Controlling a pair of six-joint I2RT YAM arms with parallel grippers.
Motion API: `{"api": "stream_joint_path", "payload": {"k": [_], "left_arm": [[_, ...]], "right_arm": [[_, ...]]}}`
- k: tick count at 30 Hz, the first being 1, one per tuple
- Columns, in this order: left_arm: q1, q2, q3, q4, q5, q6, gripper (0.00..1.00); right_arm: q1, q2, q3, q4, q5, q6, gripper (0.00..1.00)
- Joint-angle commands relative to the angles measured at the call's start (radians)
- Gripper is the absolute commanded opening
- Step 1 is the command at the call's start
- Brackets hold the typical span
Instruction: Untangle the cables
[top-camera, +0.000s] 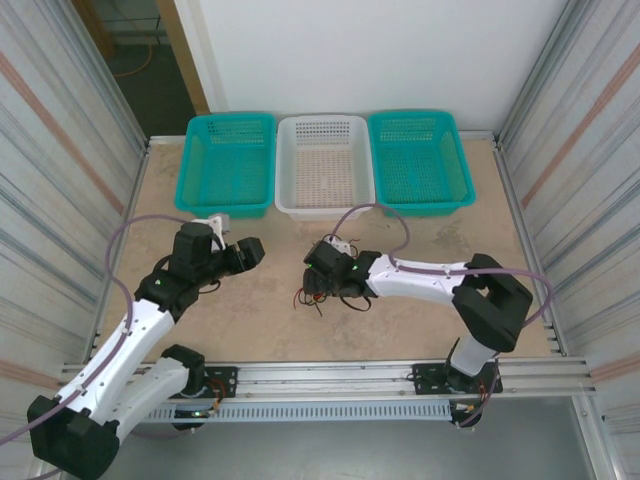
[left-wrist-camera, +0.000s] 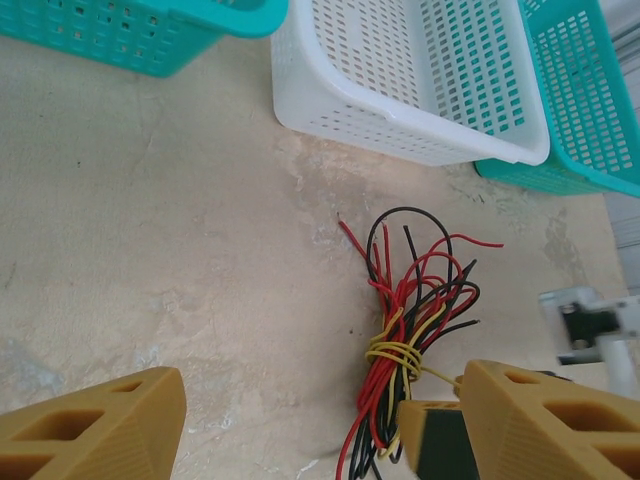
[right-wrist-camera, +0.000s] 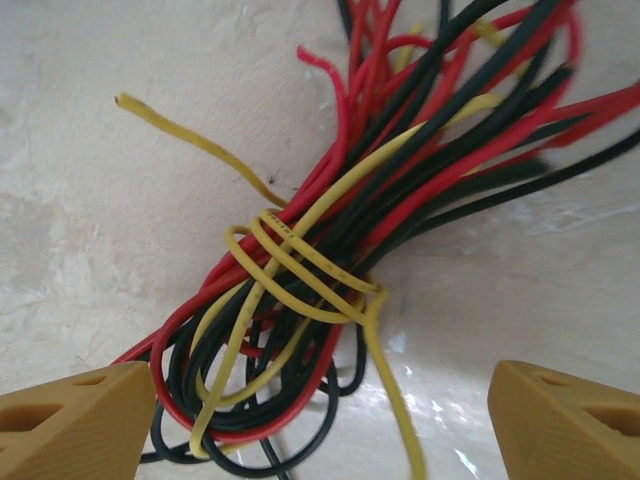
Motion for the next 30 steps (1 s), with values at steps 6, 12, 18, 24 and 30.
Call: {"api": "stream_joint_path", "payload": {"k": [6, 12, 18, 24, 30], "left_arm": [[-0.004, -0.013, 0.001, 0.059, 0.004, -0.011, 0.72], [-0.005, -0.002, 0.009, 0.073, -0.012, -0.011, 0.72], [-0.005, 0.046, 0.006, 0.111, -0.007, -0.025, 0.73], [0.035, 0.077, 0.058, 0.108, 0.031, -0.024, 0.89], [0.168, 0.082, 0.096, 0.205, 0.270, -0.104, 0.99]], "right_arm": [[-0.028, 0.091, 0.014, 0.088, -0.083, -0.023, 0.77], [-0.040, 0.073, -0.003, 0.065, -0.089, -0.045, 0.44], [-0.058, 0.037, -0.037, 0.084, -0.114, -0.125, 0.20], [-0.101, -0.057, -0.035, 0.096, -0.198, -0.298, 0.03], [-0.201, -0.198, 0.042, 0.012, -0.354, -0.454, 0.01]]}}
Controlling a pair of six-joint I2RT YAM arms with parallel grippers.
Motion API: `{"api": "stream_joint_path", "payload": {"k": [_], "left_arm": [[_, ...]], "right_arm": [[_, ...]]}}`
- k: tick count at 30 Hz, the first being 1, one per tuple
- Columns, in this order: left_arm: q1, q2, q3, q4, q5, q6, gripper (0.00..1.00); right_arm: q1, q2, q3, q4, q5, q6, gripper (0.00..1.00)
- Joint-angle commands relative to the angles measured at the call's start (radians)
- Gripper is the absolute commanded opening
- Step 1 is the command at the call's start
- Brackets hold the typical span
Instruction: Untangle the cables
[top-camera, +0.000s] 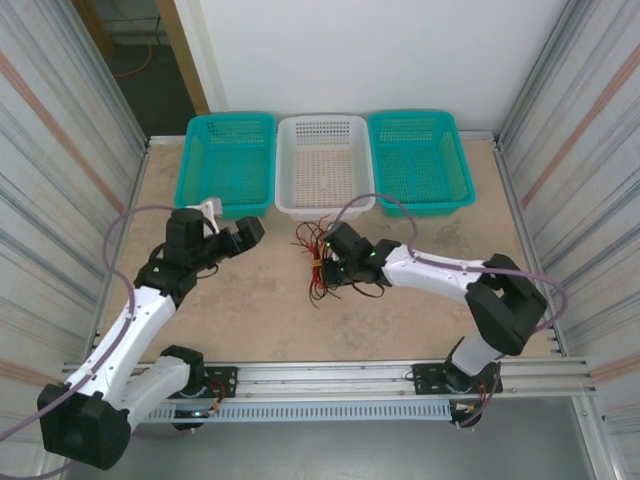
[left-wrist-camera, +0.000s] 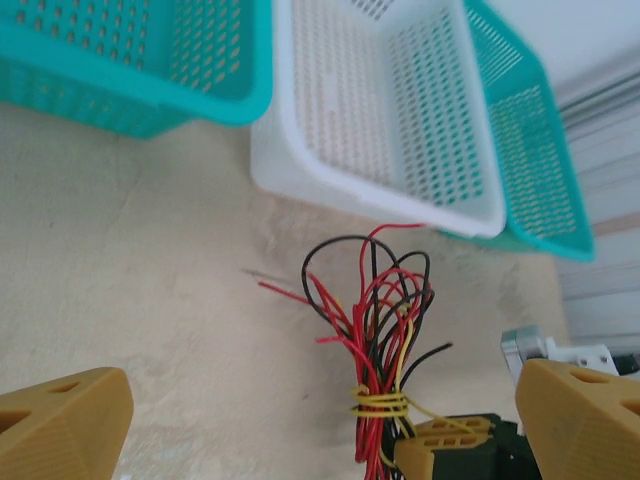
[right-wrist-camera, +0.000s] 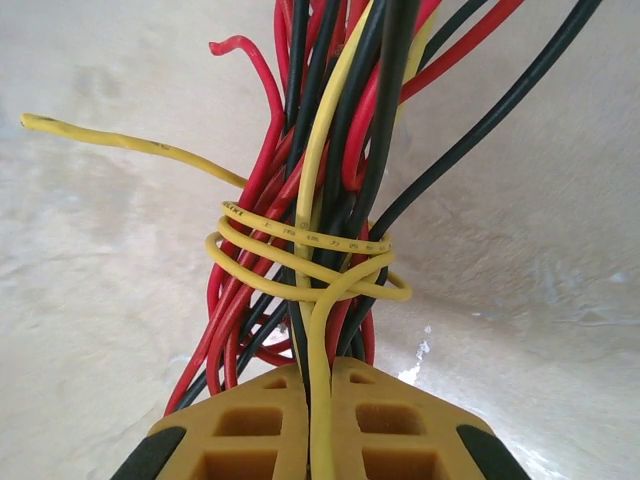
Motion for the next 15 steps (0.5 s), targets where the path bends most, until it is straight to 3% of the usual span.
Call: {"api": "stream_joint_path", "payload": {"k": [1, 6, 11, 15], "left_arm": [[0.054, -0.003, 0.041, 0.115, 0.198, -0.068, 0.99], [0.088, 0.104, 0.125, 0.266, 0.586, -0.113, 0.99], [0.049, 0.194, 0.199, 0.279, 0.724, -0.062, 0.99], [-0.016, 0.222, 0.238, 0.214, 0.722, 0.052, 0.99]], "right_arm": [[-0.059, -0.114, 0.086, -0.052, -0.134, -0.143, 0.01], [-0.112, -0.150, 0.243, -0.186, -0.311, -0.259, 0.03], [-0.112, -0.124, 0.403, -0.321, -0.416, -0.355, 0.04], [-0.111, -0.118, 0.460, -0.341, -0.478, -0.371, 0.05]]}}
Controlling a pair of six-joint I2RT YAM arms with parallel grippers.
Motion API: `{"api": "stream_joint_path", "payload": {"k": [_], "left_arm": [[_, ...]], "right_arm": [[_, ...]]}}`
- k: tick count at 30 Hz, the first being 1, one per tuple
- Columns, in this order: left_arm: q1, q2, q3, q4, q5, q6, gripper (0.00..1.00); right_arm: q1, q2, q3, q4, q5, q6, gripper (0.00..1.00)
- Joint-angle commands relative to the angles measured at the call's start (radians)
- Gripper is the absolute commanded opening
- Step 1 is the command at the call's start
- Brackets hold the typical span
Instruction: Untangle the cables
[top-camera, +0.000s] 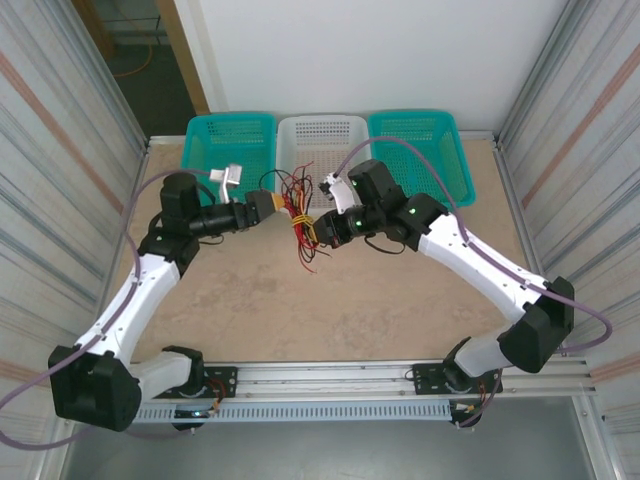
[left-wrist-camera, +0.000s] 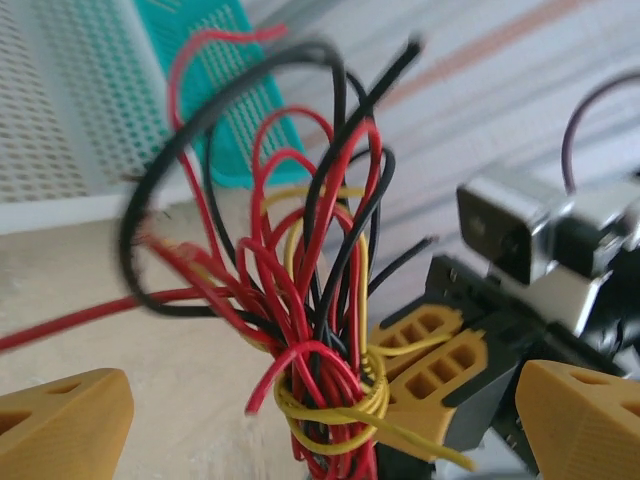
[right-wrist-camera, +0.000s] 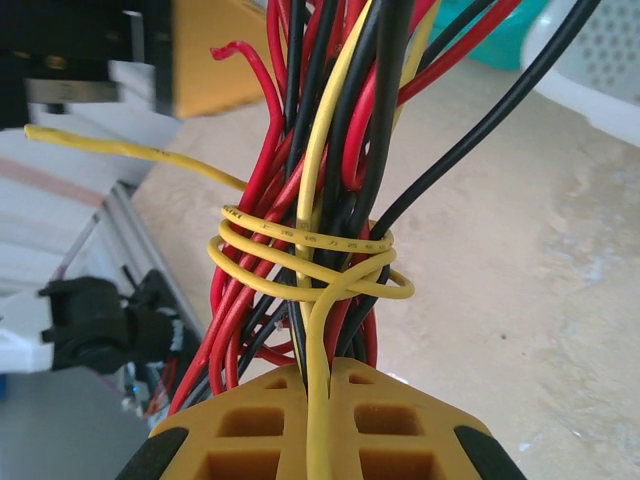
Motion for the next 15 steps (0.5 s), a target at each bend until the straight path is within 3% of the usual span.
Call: {"api": "stream_joint_path", "payload": {"k": [1, 6, 11, 15], "left_arm": [[-0.033, 0.019, 0.050, -0.017, 0.100, 0.097, 0.99], [-0.036, 0.048, 0.003, 0.150, 0.131, -0.002, 0.99], [-0.039, 0.091, 0.008, 0.194, 0.156, -0.022, 0.99], [-0.013, 0.119, -0.012, 0.321, 0.192, -0.120, 0.90]], "right_arm": [[0.003, -0.002, 0.049, -0.066, -0.114, -0.068, 0.05], [0.011, 0.014, 0.094, -0.106, -0.149, -0.088, 0.06], [0.018, 0.023, 0.113, -0.111, -0.190, -0.096, 0.06], [0.011, 0.015, 0.111, -0.100, -0.211, -0.097, 0.07]]}}
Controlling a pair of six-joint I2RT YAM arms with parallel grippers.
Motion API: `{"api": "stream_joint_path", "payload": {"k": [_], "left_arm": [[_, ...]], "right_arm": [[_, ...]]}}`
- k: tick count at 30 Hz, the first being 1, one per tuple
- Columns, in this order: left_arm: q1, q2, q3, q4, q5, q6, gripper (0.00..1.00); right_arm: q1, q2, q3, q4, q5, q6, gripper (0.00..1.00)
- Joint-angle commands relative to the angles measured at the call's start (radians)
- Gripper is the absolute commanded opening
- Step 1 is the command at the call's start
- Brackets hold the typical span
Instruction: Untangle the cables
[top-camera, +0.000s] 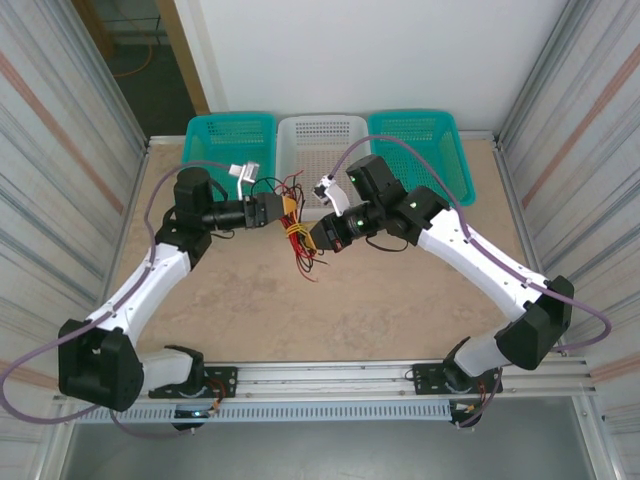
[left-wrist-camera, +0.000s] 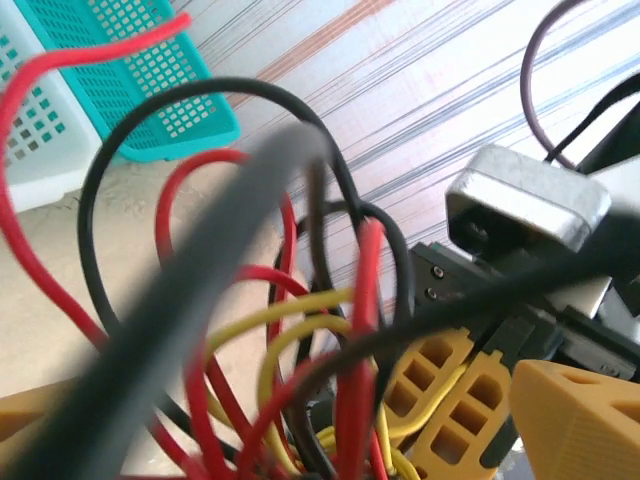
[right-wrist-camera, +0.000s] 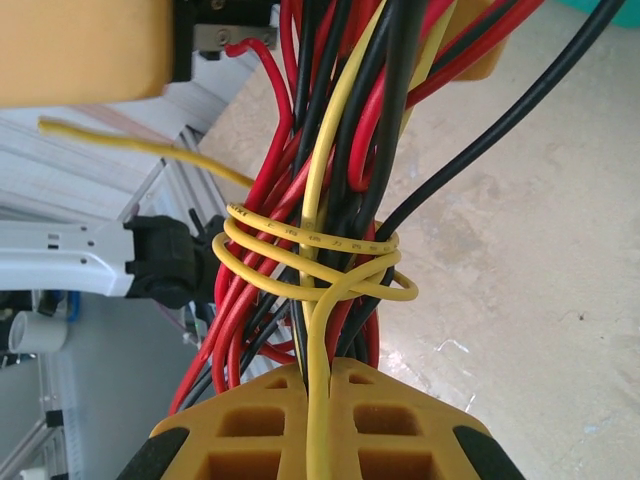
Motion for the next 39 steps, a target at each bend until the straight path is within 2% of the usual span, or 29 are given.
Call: {"api": "stream_joint_path", "payload": {"k": [1, 10, 16, 20, 23, 26, 27, 29, 31, 33, 35, 37, 39], "left_arm": [[0.013, 0.020, 0.000, 0.115, 0.064, -0.063, 0.86], [0.014, 0.052, 0.021, 0.044, 0.137, -0.010, 0.61], [-0.010, 0.068, 0.015, 0.053, 0.149, 0.003, 0.56], [-0.032, 0.080, -0.004, 0.123, 0.167, -0.032, 0.49], [-0.035, 0.078, -0.035, 0.197, 0.170, -0.074, 0.34], [-0.035, 0.075, -0.051, 0.227, 0.175, -0.085, 0.12], [-0.033, 0.073, -0.051, 0.226, 0.172, -0.078, 0.03], [-0.014, 0.064, -0.062, 0.236, 0.150, -0.082, 0.00], [0.012, 0.051, -0.081, 0.298, 0.128, -0.108, 0.00], [0.040, 0.023, -0.088, 0.299, 0.070, -0.101, 0.00], [0.061, -0.003, -0.071, 0.209, -0.014, -0.051, 0.00], [0.075, -0.019, -0.052, 0.117, -0.105, -0.015, 0.00], [0.081, -0.030, -0.071, 0.163, -0.147, -0.044, 0.00]], "right_arm": [[0.004, -0.006, 0.042, 0.009, -0.066, -0.039, 0.07], [0.004, -0.001, 0.060, -0.001, -0.083, -0.053, 0.07], [0.010, 0.016, 0.066, -0.002, -0.084, -0.057, 0.07], [0.009, 0.020, 0.063, 0.010, -0.077, -0.054, 0.07], [0.007, 0.023, 0.064, 0.017, -0.066, -0.054, 0.07], [0.005, 0.021, 0.063, 0.024, -0.057, -0.048, 0.08], [0.005, 0.017, 0.063, 0.024, -0.046, -0.047, 0.11], [0.001, 0.002, 0.060, 0.026, -0.014, -0.044, 0.24], [-0.005, -0.037, 0.047, 0.037, 0.081, -0.024, 0.54], [-0.009, -0.084, 0.034, 0.041, 0.224, 0.001, 0.72], [-0.010, -0.146, 0.006, 0.058, 0.412, 0.047, 0.81], [-0.010, -0.223, -0.052, 0.105, 0.551, 0.063, 0.93], [-0.016, -0.318, -0.142, 0.201, 0.648, 0.076, 0.98]]}}
